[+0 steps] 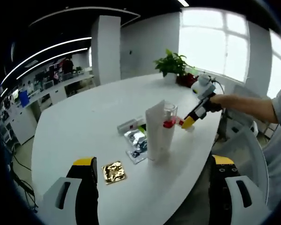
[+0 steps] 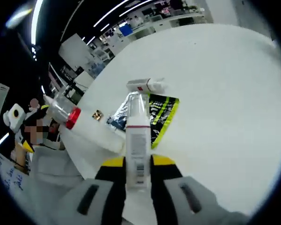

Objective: Arrange the skincare products in the storage area until every visible bottle or jar stands upright without overlapping.

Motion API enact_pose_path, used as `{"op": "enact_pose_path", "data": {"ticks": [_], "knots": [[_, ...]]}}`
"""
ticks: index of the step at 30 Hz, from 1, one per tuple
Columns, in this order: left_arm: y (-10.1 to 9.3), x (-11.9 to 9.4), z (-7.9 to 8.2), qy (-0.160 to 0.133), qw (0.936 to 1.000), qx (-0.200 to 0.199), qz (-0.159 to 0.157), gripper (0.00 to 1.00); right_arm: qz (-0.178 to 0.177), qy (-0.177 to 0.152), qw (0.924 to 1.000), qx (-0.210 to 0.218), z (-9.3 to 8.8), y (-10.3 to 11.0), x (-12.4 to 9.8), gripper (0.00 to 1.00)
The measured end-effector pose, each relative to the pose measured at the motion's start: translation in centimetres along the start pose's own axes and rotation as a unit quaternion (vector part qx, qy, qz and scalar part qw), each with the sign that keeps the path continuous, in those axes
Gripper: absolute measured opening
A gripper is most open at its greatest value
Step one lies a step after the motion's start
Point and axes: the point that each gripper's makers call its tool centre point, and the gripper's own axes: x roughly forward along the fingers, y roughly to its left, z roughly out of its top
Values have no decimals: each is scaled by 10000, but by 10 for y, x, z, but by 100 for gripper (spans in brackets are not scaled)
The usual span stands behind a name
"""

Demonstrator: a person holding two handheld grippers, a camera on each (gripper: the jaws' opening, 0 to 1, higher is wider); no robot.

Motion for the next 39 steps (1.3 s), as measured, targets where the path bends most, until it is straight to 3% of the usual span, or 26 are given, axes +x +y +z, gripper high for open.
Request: {"op": "enact_pose_path", "data": {"ticks": [9,11,13,20,24,29,39], "knots": [[-6,2,3,-155,9998,-100,-58,97,347,-715,9967,-194,10,39,-22,19],[-9,4,3,-199,9997,-115,-126,93,444,-855,9952,-176,11,49,-25,19],[-12,3,4,-211,9995,-127,-178,89,479,-915,9944,-213,11,55,-27,19],[-13,3,10,-425,9984,-248,-290,87,753,-1144,9901,-315,10,81,-34,19],[-10,4,12,-489,9976,-393,-307,85,883,-1157,9883,-452,10,97,-37,19],[-17,7,16,-606,9959,-442,-506,74,1014,-1225,9854,-604,12,116,-41,19],[-27,13,24,-831,9908,-657,-842,69,1394,-1111,9798,-905,11,146,-28,19]]}}
